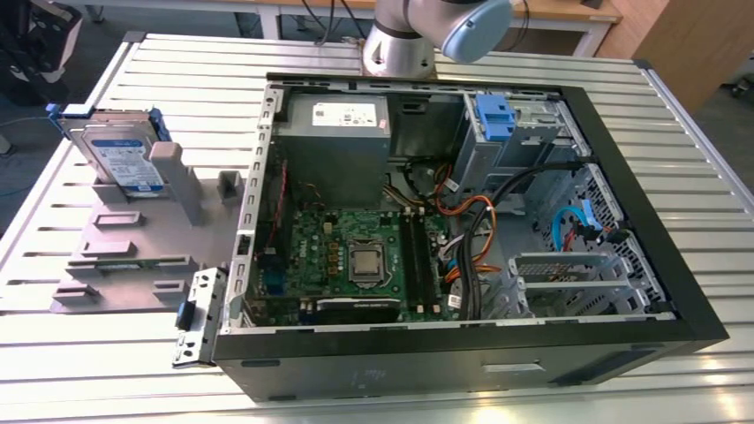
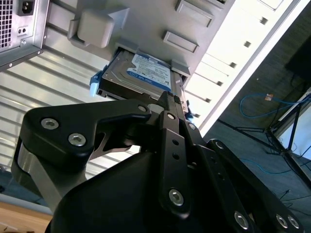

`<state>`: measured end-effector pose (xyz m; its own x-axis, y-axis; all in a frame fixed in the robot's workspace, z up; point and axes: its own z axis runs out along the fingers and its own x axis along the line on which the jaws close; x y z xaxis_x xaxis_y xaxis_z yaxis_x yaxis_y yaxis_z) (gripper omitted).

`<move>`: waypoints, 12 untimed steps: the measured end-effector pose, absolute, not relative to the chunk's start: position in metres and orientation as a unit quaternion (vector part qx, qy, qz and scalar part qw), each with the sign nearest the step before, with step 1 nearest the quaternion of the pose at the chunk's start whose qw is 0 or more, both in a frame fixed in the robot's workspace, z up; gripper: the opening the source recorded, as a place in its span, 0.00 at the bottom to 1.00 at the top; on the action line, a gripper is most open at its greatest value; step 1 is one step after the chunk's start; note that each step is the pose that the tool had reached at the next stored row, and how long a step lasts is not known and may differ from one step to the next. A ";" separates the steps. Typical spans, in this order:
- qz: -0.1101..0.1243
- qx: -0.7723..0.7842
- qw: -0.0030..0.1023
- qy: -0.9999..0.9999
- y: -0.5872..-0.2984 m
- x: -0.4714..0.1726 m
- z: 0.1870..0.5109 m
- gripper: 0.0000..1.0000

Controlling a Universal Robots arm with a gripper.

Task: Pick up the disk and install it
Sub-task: 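Reach for the disk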

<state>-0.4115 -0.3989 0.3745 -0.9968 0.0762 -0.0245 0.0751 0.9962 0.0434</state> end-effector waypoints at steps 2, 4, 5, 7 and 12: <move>0.021 0.038 0.013 0.999 -0.399 -0.412 0.374 0.11; 0.021 0.038 0.013 0.999 -0.399 -0.413 0.374 0.11; 0.021 0.038 0.013 0.999 -0.399 -0.413 0.374 0.11; 0.021 0.038 0.013 0.999 -0.399 -0.414 0.374 0.11; 0.021 0.038 0.013 0.999 -0.399 -0.416 0.374 0.11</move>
